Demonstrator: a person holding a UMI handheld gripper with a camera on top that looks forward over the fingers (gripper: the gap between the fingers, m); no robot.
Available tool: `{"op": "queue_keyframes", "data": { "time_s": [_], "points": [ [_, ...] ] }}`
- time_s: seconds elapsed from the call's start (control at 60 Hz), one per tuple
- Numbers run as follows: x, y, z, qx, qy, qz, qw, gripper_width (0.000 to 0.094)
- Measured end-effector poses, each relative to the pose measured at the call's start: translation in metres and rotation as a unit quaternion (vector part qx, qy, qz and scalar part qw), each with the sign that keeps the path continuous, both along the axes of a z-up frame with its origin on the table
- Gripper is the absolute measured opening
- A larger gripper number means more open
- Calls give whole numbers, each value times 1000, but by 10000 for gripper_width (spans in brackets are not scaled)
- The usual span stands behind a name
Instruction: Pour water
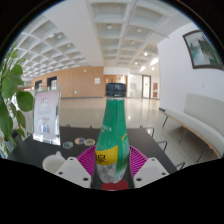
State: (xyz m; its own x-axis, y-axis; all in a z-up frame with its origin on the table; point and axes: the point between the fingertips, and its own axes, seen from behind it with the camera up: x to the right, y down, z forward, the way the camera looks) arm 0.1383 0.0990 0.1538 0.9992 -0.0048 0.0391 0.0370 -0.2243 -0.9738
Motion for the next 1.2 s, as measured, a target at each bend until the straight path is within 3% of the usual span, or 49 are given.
{"op": "queue_keyframes", "data": {
  "time_s": [0.2,0.217,0.233,0.333,0.45,0.55,0.583,0.667,1.2],
  "points": [
    [14,-8,-84,-55,-10,6,998,445],
    [16,-7,-82,-45,-11,5,999,468],
    [20,-3,-85,-32,-11,6,999,432],
    [9,-5,-86,-23,-15,-2,1000,457],
    [11,-9,-87,-40,-14,-10,999,587],
    [13,-22,-77,-45,-12,-19,999,878],
    [13,-30,-72,-48,-16,-24,998,823],
    [13,-52,-61,-60,-17,-31,998,868],
    [-52,-322,-13,-78,-8,-52,996,858]
  ]
}}
